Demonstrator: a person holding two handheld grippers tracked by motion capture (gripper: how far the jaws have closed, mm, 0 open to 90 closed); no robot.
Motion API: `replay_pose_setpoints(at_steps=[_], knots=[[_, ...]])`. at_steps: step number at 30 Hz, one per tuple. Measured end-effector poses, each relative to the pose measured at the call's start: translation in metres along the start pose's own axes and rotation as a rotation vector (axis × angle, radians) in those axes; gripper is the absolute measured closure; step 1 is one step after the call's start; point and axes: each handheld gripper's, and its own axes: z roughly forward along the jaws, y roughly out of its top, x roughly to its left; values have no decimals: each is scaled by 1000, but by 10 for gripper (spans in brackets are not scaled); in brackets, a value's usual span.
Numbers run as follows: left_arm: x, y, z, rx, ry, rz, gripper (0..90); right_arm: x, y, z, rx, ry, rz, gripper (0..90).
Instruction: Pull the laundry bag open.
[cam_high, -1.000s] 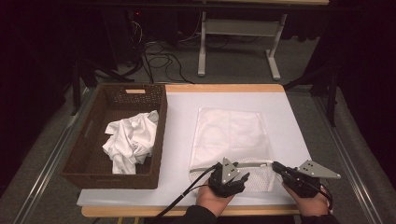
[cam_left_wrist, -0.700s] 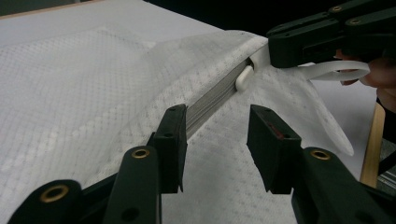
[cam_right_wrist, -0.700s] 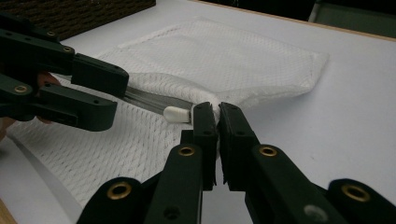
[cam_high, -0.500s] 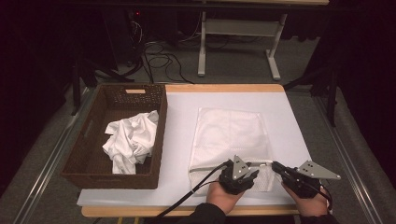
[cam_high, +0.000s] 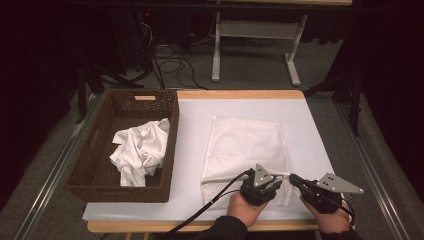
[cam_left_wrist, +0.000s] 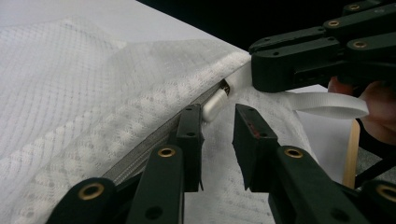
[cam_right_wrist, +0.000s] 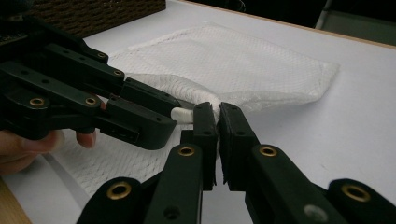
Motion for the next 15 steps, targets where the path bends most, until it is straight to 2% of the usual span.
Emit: replay_pose_setpoints(at_steps=[5, 15], knots=[[-2, 1, 0, -4, 7, 20, 821, 3, 0, 0, 4, 1, -8, 873], [-7, 5, -1, -13, 26, 54, 858, 3, -1, 2, 14, -6, -12, 873]])
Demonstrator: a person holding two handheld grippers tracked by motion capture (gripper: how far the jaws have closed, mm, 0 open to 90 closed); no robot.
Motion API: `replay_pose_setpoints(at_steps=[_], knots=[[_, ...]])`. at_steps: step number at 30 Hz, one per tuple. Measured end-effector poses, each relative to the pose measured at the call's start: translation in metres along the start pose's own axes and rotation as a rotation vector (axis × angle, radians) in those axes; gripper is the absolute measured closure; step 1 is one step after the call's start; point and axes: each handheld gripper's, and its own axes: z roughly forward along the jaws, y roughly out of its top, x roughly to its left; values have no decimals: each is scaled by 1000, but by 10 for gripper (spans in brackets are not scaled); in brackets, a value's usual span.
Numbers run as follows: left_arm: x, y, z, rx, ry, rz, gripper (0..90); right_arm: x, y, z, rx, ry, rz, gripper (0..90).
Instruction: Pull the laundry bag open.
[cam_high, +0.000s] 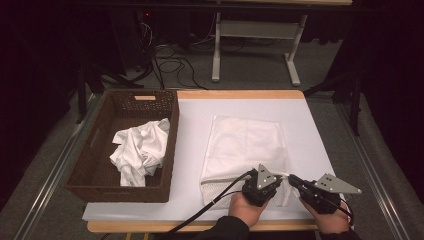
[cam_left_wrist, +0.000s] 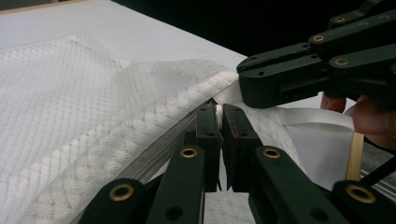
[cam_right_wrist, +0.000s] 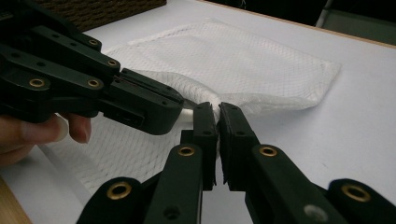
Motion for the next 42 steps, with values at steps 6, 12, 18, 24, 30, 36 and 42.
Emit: replay_pose_setpoints(at_steps=[6, 12, 18, 24, 30, 36, 42], knots=[[-1, 0, -1, 0, 2, 3, 860, 0, 0, 0, -1, 2, 2, 873], [-1, 0, 1, 1, 10, 2, 850, 0, 0, 0, 0, 2, 4, 873], [-2, 0, 3, -4, 6, -11, 843, 1, 0, 0, -2, 8, 1, 873], [-2, -1, 2, 3, 5, 3, 862, 0, 0, 0, 5, 2, 2, 874], [-2, -1, 1, 0, 3, 5, 862, 1, 0, 0, 14, -7, 7, 874], [-1, -1, 0, 8, 4, 12, 863, 1, 0, 1, 16, -5, 4, 874], [-1, -2, -1, 7, 2, 11, 863, 2, 0, 1, 21, -11, -3, 874]])
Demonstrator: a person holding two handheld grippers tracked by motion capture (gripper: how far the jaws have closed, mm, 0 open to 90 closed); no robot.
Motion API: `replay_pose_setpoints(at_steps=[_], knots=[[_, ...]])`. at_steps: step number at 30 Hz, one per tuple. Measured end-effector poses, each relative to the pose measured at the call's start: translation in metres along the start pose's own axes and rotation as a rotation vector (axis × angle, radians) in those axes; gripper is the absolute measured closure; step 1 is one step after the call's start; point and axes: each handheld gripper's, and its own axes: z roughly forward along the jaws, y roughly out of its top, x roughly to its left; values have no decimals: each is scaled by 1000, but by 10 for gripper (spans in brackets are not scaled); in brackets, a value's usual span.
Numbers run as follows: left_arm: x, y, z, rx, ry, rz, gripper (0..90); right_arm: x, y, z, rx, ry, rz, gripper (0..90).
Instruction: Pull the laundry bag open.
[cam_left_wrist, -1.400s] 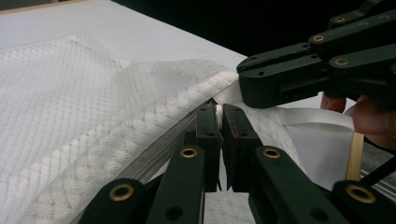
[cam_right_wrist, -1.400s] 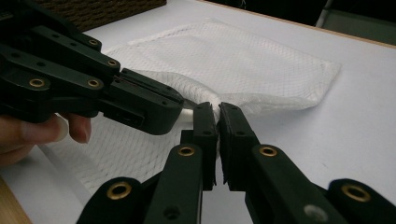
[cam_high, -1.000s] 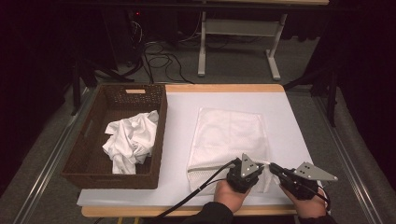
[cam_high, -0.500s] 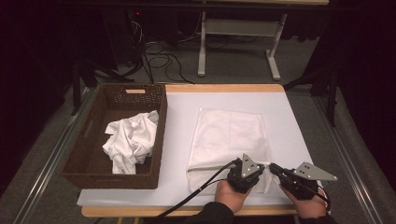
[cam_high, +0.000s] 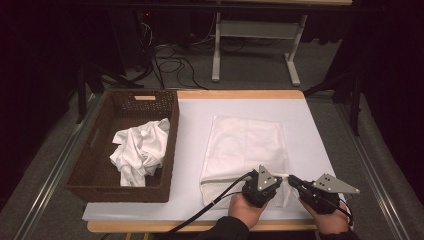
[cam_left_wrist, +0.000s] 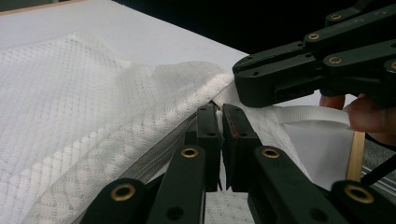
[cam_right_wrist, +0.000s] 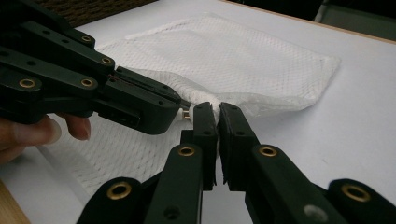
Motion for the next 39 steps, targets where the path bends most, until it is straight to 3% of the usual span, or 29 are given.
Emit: replay_pose_setpoints(at_steps=[39], knots=[[4, -2, 0, 2, 5, -32, 864, 5, 0, 1, 4, 4, -9, 876]])
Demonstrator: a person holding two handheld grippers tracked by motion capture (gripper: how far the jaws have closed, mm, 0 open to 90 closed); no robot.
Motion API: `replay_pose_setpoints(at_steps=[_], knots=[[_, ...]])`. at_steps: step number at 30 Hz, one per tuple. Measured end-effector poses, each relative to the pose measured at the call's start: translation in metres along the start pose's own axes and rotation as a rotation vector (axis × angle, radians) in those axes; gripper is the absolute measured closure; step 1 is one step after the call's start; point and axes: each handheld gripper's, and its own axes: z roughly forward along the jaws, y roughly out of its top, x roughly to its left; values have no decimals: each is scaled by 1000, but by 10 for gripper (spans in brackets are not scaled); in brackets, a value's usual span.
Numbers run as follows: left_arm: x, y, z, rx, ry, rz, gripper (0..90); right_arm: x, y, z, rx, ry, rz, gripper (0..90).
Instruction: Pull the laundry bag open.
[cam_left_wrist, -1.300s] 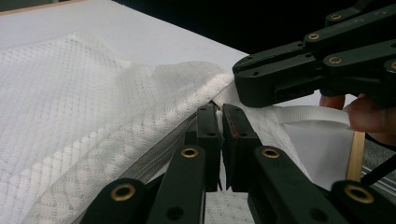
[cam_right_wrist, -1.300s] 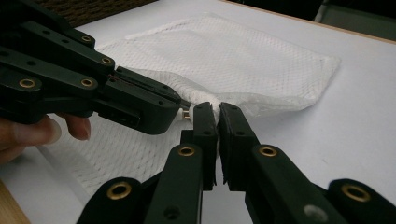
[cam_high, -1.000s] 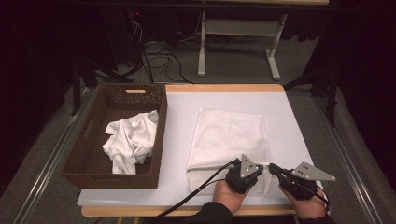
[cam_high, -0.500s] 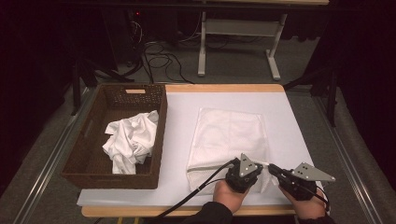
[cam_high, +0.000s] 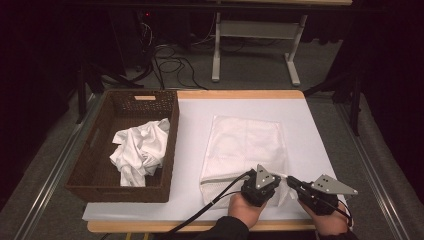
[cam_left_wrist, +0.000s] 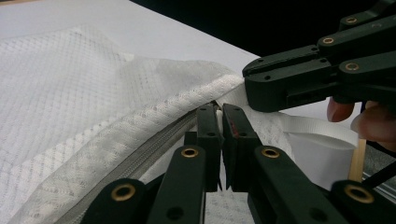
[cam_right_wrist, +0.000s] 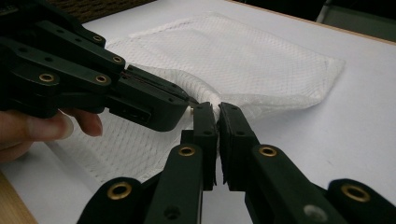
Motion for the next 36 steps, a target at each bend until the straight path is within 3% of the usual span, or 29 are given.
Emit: replay_pose_setpoints(at_steps=[14, 16, 17, 20, 24, 36], knots=[[0, -1, 0, 3, 4, -3, 866, 1, 0, 0, 6, 5, -15, 882], [-3, -2, 0, 24, -5, 15, 868, 1, 0, -1, 3, -2, -12, 883], [-8, -3, 0, 37, -11, 48, 868, -5, 0, -2, -1, -14, 18, 883], [-11, -4, 1, 43, -13, 49, 867, -8, -2, 1, 6, -15, 31, 882], [-1, -3, -2, 28, 2, 19, 867, -4, 0, 0, -2, -15, 11, 883], [1, -4, -5, 32, 2, 35, 867, 1, -1, -1, 13, -9, 4, 885]])
